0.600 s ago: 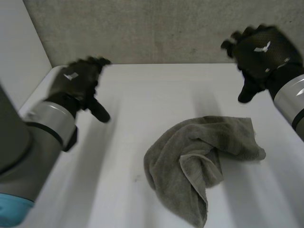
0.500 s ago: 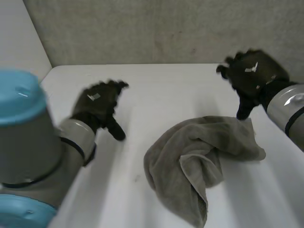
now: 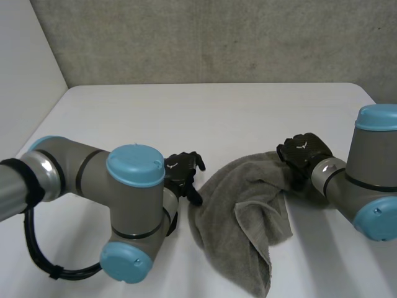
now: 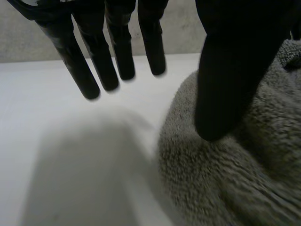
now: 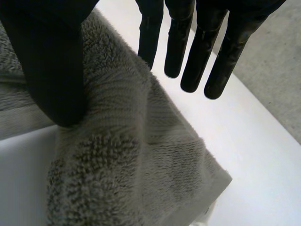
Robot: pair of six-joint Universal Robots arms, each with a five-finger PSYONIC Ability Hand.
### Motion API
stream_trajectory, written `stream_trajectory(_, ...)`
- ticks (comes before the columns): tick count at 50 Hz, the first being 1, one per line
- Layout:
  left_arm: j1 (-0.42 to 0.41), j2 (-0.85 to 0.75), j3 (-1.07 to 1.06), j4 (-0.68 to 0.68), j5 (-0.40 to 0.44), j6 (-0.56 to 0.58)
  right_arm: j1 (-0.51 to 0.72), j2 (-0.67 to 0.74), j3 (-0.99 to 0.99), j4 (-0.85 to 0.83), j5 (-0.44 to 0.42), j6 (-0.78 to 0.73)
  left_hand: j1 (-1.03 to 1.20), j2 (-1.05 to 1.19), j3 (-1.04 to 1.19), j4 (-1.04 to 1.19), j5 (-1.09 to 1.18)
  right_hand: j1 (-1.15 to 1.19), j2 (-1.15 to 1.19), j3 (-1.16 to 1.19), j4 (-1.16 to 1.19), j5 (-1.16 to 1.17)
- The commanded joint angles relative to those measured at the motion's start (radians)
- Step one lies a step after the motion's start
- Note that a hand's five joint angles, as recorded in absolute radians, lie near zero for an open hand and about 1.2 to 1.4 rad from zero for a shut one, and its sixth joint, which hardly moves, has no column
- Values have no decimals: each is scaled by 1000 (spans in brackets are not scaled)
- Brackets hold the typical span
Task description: Fold the towel.
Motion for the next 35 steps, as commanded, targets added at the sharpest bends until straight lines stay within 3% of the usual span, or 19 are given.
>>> stream_trajectory(1,-4,-50,6,69,50,2,5,27,-24,-44,5,7,229,236,237,251,250,231,147,151,153,181)
stream_trajectory(5,-5,-45,-5,60,85,-2,8,27,-24,-44,5,4,-35,-28,-27,-14,-14,225,141,145,147,175)
stream_trajectory(8,-8,-37,-8,57,87,-6,8,29,-24,-44,6,2,-112,-105,-104,-91,-91,219,136,139,141,170)
stream_trajectory(10,-16,-12,-12,45,85,-8,8,30,-24,-44,6,-1,-299,-292,-292,-278,-278,219,136,139,141,169)
stream_trajectory(19,-14,39,-35,18,87,-5,8,46,-21,-44,6,-8,-297,-290,-289,-276,-276,231,147,151,153,181)
stream_trajectory(30,-42,-42,-23,-11,93,1,8,56,-40,-46,6,-8,-250,-243,-242,-229,-229,307,224,227,229,258)
stream_trajectory(33,-43,-53,-17,-17,99,1,8,69,-67,-49,3,-11,-59,-52,-51,-38,-38,608,525,528,530,559)
stream_trajectory(34,-43,-56,-11,-17,104,1,8,69,-67,-49,3,-11,211,218,219,233,232,610,526,530,531,560)
stream_trajectory(35,-43,-57,-6,-17,104,1,8,76,-83,-49,3,-11,545,552,553,567,566,775,692,695,697,726)
